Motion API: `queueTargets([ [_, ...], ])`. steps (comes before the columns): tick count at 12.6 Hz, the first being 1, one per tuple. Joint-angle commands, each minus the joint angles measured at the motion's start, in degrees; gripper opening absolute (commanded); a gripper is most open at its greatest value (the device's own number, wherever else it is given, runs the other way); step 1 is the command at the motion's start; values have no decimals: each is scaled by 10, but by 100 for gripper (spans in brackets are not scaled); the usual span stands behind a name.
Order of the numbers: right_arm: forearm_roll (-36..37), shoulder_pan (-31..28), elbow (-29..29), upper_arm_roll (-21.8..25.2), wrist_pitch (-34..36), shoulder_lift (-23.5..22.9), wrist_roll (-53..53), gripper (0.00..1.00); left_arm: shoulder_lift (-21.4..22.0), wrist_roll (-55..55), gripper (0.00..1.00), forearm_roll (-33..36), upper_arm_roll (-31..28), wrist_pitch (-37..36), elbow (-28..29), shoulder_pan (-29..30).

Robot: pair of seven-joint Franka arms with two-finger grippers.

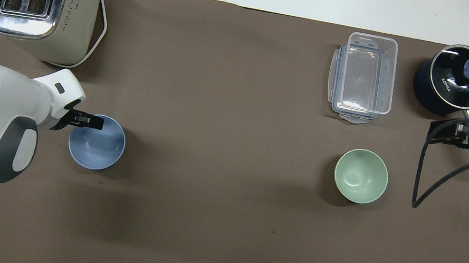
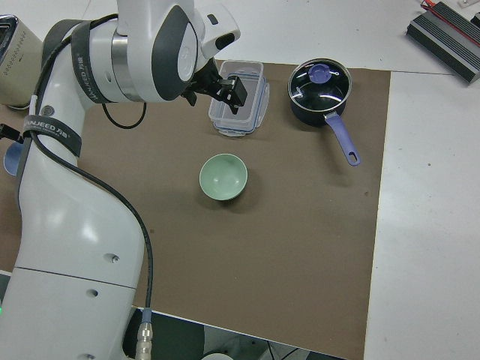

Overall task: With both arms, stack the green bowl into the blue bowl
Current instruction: 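Reach the left gripper down and grasp the blue bowl's rim, then slide the blue bowl with the left gripper toward the table center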

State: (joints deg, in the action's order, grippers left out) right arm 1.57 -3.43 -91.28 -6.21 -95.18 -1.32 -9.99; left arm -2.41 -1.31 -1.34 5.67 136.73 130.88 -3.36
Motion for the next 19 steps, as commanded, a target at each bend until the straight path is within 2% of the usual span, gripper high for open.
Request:
queueTargets([
  [1,0,-5,11,-4,5,-6,-10,100,-8,-11,67,1,-7,41,26,-13],
  [2,0,-4,11,-4,5,-6,-10,100,-8,-11,17,1,-7,38,25,-11],
  [3,0,-5,11,-4,5,-6,-10,100,-8,-11,0,1,-7,35,21,-9],
  [7,0,-5,11,-4,5,-6,-10,100,-9,-4,0,1,-8,19,-1,-3],
  [10,0,-4,11,-4,5,-6,-10,100,-4,-8,0,-1,-7,-76,-81,-3],
  [12,0,-5,11,-4,6,-6,-10,100,1,-9,0,-22,-7,-116,-112,-9],
  [14,0,-5,11,-4,5,-6,-10,100,15,-26,0,-38,-2,-126,-117,-16],
  [19,0,-4,11,-4,5,-6,-10,100,21,-84,0,-62,6,-108,-100,-106],
])
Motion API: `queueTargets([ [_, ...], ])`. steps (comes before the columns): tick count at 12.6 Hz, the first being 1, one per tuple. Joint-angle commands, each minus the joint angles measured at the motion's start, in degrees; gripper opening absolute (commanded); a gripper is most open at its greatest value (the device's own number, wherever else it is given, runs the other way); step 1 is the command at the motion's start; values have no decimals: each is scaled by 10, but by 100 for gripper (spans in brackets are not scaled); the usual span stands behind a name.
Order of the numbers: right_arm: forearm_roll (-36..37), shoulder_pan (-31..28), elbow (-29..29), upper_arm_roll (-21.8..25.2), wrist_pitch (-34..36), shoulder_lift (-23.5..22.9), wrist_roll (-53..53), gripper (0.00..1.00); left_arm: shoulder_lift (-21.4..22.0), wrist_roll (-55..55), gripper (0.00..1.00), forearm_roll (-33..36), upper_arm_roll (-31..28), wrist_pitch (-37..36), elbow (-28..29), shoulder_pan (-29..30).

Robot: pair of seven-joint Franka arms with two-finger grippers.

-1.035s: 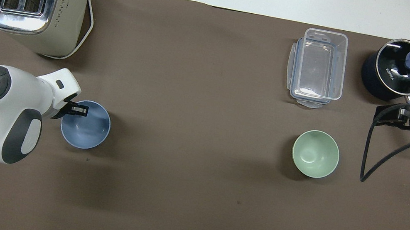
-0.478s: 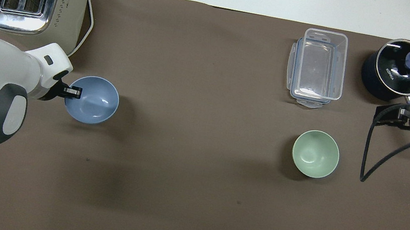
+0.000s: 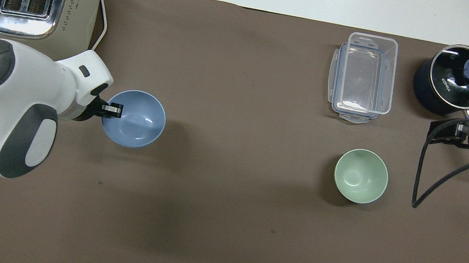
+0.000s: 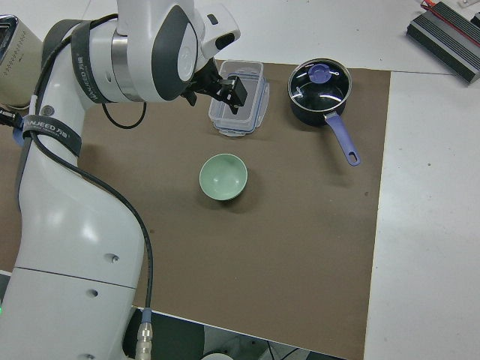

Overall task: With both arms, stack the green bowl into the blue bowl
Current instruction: 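Slide the blue bowl with the left gripper toward the table center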

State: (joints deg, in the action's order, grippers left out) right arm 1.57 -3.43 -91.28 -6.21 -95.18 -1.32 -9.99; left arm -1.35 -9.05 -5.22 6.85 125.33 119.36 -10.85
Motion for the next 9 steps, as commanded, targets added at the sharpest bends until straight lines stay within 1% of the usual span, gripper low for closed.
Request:
queueTargets([
  [1,0,-4,11,-4,5,-6,-10,100,11,-8,0,-30,-6,24,27,-53],
  [3,0,-5,11,-4,5,-6,-10,100,10,-10,0,-36,-6,71,59,-98],
  [7,0,-5,11,-4,5,-6,-10,100,-24,-27,0,-37,-7,133,86,-189],
  [8,0,-5,11,-4,5,-6,-10,100,-35,-38,0,-37,-6,170,98,-201],
  [9,0,-5,11,-4,5,-6,-10,100,-54,-43,0,-37,-6,214,115,-221],
])
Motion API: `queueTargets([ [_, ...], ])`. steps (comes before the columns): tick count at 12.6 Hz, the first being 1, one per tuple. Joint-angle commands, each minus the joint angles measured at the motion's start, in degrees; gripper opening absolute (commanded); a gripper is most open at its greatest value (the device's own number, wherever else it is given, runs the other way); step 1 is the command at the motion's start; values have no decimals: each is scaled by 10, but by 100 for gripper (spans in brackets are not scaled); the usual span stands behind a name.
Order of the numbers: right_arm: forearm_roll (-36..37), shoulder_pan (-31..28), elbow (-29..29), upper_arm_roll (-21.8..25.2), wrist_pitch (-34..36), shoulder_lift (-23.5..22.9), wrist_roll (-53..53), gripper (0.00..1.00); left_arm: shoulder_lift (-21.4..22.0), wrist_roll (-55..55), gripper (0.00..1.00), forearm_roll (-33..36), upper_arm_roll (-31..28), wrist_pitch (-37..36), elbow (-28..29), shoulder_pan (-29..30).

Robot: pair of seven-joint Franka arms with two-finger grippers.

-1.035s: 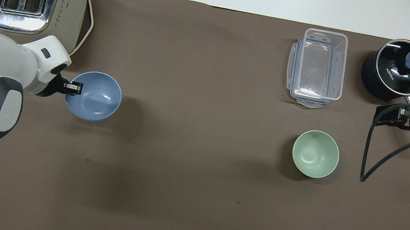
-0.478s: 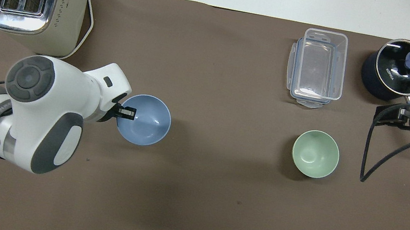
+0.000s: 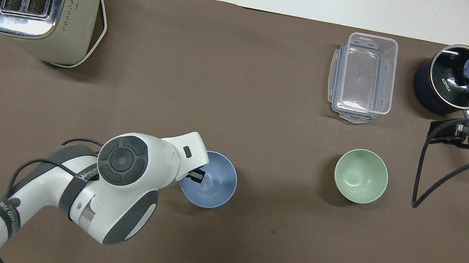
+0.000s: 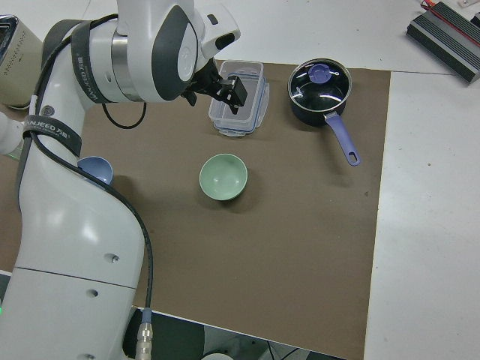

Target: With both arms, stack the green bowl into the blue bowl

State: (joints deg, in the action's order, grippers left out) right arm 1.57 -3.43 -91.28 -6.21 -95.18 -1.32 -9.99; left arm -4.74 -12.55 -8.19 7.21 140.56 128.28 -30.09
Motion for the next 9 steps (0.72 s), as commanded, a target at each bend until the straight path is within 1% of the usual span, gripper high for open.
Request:
queueTargets([
  [1,0,-4,11,-4,5,-6,-10,100,-39,-7,29,-7,-11,84,28,-44],
  [2,0,-5,11,-4,5,-6,-10,100,-40,-6,88,-6,-11,78,22,-40],
  [3,0,-4,11,-4,5,-6,-10,100,-34,-8,100,-7,-17,68,13,-35],
  [4,0,-5,11,-4,5,-6,-10,100,-28,-7,100,-6,-18,29,-2,-5],
  [5,0,-5,11,-4,5,-6,-10,100,-21,-5,100,-6,-17,-23,-30,29],
  [7,0,-4,11,-4,5,-6,-10,100,-20,-1,100,-3,-18,-138,-102,82],
  [8,0,-4,11,-4,5,-6,-10,100,-23,0,100,-1,-18,-181,-135,114],
  [9,0,-5,11,-4,5,-6,-10,100,-25,0,100,0,-18,-208,-159,135],
])
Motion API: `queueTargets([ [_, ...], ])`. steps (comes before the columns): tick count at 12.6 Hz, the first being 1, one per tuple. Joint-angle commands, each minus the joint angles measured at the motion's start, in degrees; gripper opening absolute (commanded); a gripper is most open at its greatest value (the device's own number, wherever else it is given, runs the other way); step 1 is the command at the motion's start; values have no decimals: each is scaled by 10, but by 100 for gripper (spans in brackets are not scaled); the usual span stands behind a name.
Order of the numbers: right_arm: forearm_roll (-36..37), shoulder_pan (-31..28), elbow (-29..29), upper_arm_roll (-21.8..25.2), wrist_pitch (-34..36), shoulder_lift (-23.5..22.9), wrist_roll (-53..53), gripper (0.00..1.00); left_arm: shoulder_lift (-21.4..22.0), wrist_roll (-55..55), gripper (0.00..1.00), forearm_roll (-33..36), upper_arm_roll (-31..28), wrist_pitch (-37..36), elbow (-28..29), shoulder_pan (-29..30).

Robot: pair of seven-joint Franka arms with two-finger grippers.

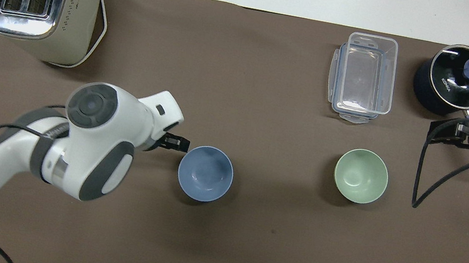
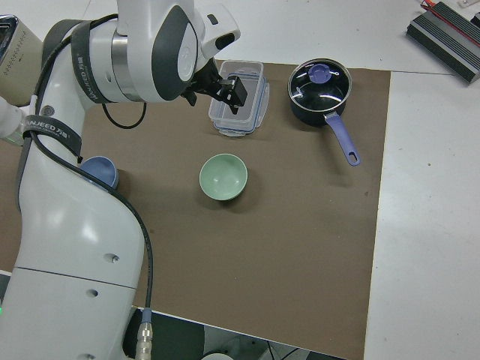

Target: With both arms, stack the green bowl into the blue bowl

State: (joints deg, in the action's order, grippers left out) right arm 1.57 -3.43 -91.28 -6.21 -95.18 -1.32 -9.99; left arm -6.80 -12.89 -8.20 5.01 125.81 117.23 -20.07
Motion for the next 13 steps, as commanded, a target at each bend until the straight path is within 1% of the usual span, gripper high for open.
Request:
queueTargets([
  [1,0,-5,11,-4,5,-6,-10,100,-2,4,100,3,4,-78,-65,57],
  [2,0,-4,11,-4,5,-6,-10,100,1,21,100,7,4,-89,-74,83],
  [4,0,-5,11,-4,5,-6,-10,100,16,113,100,8,4,-132,-102,143],
  [6,0,-4,11,-4,5,-6,-10,100,18,170,100,15,4,-187,-142,179],
  [7,0,-4,11,-4,5,-6,-10,100,20,193,100,39,4,-203,-156,198],
  [9,0,-5,11,-4,5,-6,-10,100,24,209,100,83,4,-245,-191,203],
  [11,0,-4,11,-4,5,-6,-10,100,25,191,100,89,4,-302,-237,204],
  [12,0,-5,11,-4,5,-6,-10,100,32,177,100,89,4,-311,-251,204],
  [13,0,-4,11,-4,5,-6,-10,100,43,160,100,89,4,-313,-248,202],
])
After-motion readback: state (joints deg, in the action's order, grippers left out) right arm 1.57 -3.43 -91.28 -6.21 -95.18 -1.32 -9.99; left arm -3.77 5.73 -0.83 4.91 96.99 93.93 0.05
